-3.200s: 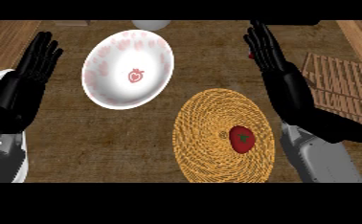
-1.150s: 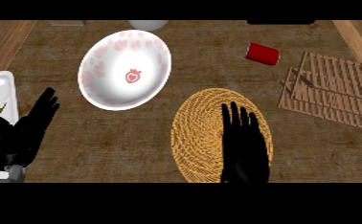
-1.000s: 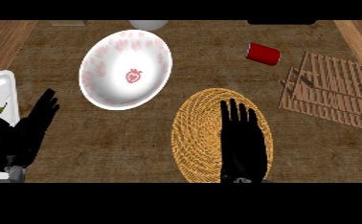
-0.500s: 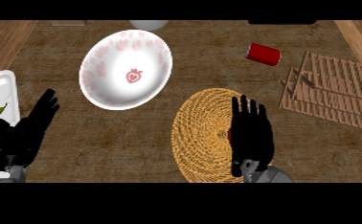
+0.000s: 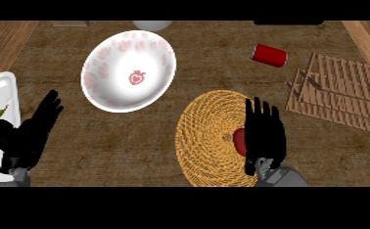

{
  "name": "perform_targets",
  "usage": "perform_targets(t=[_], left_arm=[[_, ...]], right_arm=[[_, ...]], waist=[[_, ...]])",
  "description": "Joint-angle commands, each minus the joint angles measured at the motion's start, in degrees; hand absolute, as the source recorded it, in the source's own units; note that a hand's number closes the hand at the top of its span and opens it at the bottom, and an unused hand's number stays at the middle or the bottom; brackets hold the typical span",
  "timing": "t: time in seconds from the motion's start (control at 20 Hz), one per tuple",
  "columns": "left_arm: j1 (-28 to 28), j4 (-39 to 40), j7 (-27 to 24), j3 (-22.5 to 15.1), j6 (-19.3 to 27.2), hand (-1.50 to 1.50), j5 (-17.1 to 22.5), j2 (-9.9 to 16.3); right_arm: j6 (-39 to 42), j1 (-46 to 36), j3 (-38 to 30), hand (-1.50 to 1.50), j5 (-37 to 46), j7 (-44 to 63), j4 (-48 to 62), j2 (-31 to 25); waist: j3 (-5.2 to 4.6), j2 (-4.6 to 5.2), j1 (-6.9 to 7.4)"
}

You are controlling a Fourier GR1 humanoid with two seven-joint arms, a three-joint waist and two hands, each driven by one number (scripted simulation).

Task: Pick the tomato from the placemat and place it in the tiered shelf

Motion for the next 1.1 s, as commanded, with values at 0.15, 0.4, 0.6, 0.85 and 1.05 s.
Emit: perform_targets(t=[0.15, 0.4, 0.6, 0.85, 1.05], left_arm=[[1.7, -5.5, 4.9, 2.2, -2.7, 0.0, -1.8, -1.2], [1.4, -3.2, 3.5, 5.0, -4.2, 0.0, -3.0, -1.6], [2.4, -4.9, 3.0, 5.0, -4.4, 0.0, -4.4, -3.5], [1.7, -1.0, 0.7, 5.1, -5.3, 0.0, -5.3, -5.0], [2.4, -3.1, 2.4, 5.2, -4.9, 0.0, -6.4, -5.7]], right_arm=[[-2.4, -0.5, -2.2, -1.5, 1.3, -1.9, 3.9, 1.7], [-5.1, 0.2, -3.2, 1.5, 1.5, -3.8, 9.2, 1.9], [-7.9, 0.3, -2.9, 1.5, 1.4, -5.8, 10.9, 3.2], [-6.6, 2.7, -1.7, 1.5, 3.2, -8.9, 6.7, -1.8], [-9.6, 0.9, -0.3, 1.5, 6.5, -7.5, 6.8, 0.2]], waist=[[0.0, -0.03, 0.02], [0.0, 0.0, 0.01], [0.0, 0.01, 0.07], [-0.01, -0.03, -0.12], [0.0, -0.03, 0.05]])
